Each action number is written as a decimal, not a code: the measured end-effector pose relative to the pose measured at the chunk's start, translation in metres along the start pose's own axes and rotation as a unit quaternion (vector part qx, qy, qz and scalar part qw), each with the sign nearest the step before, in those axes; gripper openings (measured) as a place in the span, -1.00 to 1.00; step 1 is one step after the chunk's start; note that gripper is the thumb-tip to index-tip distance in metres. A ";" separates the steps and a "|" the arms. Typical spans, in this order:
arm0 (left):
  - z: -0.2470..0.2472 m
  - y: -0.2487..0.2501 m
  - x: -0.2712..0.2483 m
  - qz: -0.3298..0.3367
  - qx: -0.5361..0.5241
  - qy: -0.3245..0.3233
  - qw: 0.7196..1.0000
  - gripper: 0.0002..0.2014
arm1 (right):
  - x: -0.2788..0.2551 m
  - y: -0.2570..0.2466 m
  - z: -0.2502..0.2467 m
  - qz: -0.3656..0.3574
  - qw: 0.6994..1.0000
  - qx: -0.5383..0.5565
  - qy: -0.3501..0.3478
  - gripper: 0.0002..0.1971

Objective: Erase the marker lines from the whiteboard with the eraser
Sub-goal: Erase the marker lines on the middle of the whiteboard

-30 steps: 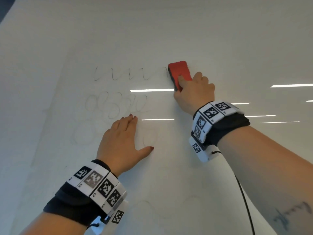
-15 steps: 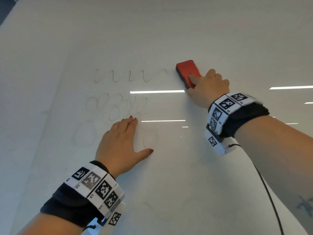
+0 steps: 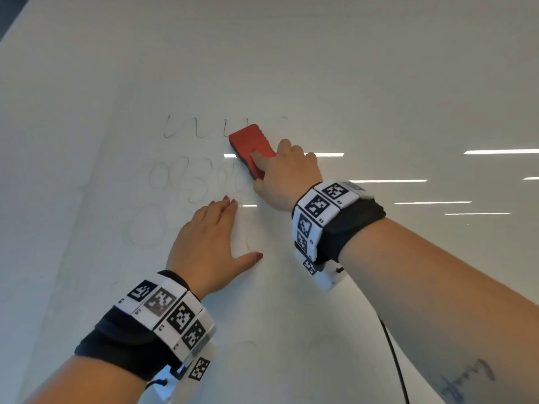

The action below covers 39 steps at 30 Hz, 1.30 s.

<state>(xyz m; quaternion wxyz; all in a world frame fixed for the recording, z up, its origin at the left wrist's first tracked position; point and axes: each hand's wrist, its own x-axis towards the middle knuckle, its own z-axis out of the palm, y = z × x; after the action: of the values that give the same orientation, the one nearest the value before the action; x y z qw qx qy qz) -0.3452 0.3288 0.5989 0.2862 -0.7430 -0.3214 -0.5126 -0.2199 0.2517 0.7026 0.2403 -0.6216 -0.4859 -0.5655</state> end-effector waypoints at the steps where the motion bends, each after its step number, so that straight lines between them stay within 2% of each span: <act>1: 0.000 0.000 0.000 0.001 0.002 -0.001 1.000 -0.02 | -0.001 0.003 -0.001 0.002 1.000 -0.006 0.000 -0.48; 4: -0.001 -0.003 0.000 0.003 -0.004 -0.004 1.000 -0.02 | 0.001 0.029 -0.006 0.036 0.999 -0.003 0.005 -0.48; 8: -0.002 -0.006 -0.001 0.015 -0.015 -0.009 1.000 -0.01 | 0.004 0.074 -0.006 0.139 0.990 0.004 0.009 -0.45; 11: -0.002 -0.010 -0.001 0.024 -0.013 -0.007 1.000 -0.02 | 0.011 0.080 -0.002 0.167 0.986 0.006 0.011 -0.44; 17: -0.003 -0.015 -0.001 0.040 -0.004 -0.006 0.999 -0.02 | 0.031 0.049 0.001 0.142 0.989 -0.001 0.031 -0.43; 23: -0.002 -0.019 -0.002 0.053 -0.001 0.005 0.999 -0.02 | 0.024 -0.022 0.003 0.008 1.000 0.005 0.028 -0.46; 26: -0.002 -0.019 -0.002 0.054 -0.006 0.008 0.998 -0.03 | 0.012 -0.032 0.008 -0.024 0.999 -0.013 0.032 -0.45; 28: -0.002 -0.019 -0.002 0.057 -0.007 0.007 0.998 -0.03 | 0.009 -0.020 0.007 -0.015 0.999 -0.023 0.041 -0.46; 33: -0.005 -0.034 -0.004 0.044 -0.008 0.008 0.999 -0.04 | 0.011 0.007 0.006 0.069 0.996 -0.039 0.049 -0.44; 39: -0.009 -0.058 -0.006 0.022 -0.003 0.006 1.000 -0.01 | 0.040 -0.009 0.007 0.114 0.992 0.001 0.052 -0.46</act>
<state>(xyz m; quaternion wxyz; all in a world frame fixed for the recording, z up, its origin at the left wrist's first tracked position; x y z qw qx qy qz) -0.3971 0.3574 0.6016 0.2974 -0.7475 -0.3019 -0.5115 -0.2292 0.2744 0.7359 0.3288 -0.6422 -0.3998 -0.5653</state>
